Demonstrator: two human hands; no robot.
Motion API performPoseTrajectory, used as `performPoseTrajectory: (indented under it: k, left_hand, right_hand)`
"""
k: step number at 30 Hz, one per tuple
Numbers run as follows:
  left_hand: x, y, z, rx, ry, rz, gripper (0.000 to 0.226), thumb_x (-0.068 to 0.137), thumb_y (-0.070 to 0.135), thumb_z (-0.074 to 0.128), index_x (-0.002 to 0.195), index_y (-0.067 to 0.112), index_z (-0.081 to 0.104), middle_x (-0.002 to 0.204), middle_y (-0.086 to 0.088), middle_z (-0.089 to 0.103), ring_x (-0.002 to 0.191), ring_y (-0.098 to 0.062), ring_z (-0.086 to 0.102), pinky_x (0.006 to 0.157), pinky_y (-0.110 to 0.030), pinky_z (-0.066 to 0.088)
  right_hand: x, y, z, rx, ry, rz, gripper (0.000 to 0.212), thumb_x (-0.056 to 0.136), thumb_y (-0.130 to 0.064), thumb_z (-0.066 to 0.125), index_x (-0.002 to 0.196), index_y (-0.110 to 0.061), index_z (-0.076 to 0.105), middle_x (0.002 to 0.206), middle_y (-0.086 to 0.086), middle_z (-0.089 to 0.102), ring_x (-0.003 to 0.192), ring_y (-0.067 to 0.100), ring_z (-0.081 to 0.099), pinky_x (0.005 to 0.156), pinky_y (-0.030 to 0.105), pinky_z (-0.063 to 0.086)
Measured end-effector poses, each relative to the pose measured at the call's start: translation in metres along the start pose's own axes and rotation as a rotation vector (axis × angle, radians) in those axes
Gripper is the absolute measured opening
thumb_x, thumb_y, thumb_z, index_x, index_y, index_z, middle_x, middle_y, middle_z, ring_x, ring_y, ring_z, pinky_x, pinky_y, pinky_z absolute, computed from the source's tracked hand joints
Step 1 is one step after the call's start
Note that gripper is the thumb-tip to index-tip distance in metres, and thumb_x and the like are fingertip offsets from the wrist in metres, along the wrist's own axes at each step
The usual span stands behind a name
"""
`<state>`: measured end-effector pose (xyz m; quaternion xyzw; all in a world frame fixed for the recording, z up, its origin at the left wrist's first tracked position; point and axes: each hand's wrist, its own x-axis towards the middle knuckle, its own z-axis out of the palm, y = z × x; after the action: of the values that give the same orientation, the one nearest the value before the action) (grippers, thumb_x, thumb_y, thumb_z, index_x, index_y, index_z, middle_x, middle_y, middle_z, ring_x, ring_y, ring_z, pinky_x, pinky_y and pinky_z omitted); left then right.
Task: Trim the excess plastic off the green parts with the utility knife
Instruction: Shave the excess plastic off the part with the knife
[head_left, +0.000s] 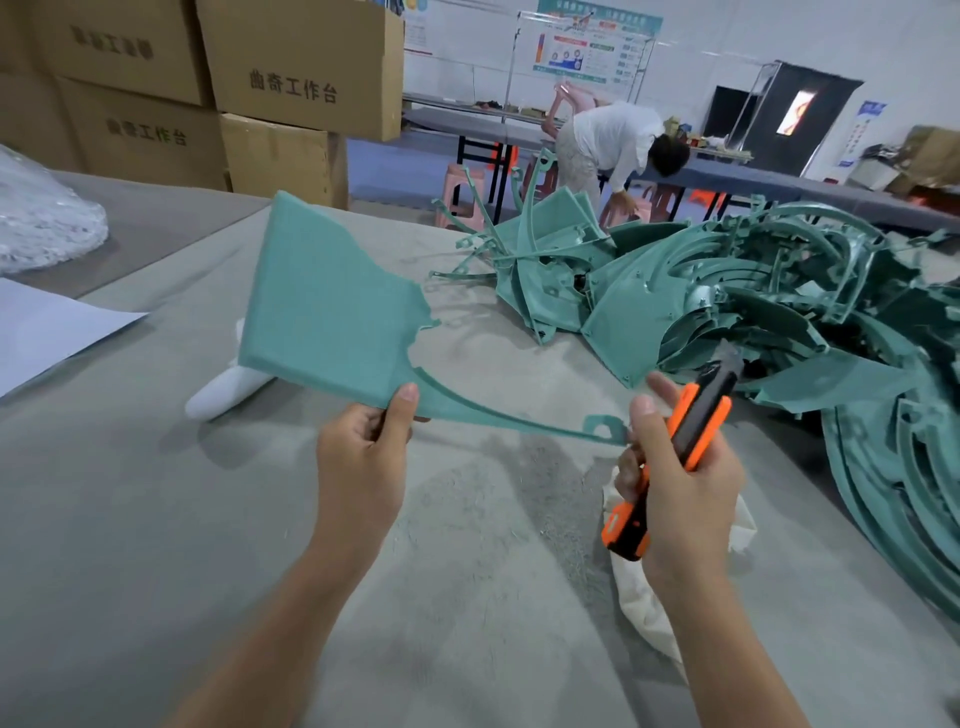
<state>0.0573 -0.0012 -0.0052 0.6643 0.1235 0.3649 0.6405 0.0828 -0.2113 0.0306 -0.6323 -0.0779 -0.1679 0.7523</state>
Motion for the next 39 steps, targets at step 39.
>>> performPoseTrajectory:
  k: [39]
  left_hand:
    - [0.000, 0.006, 0.003, -0.291, -0.181, -0.238, 0.028, 0.095, 0.018, 0.059, 0.071, 0.004, 0.062, 0.056, -0.002, 0.055, 0.048, -0.012, 0.051, 0.044, -0.022, 0.043]
  right_hand:
    - [0.008, 0.029, -0.019, -1.031, -0.053, -0.135, 0.024, 0.087, -0.003, 0.061, 0.107, -0.011, 0.072, 0.097, 0.000, 0.067, 0.105, 0.033, 0.058, 0.079, 0.032, 0.039]
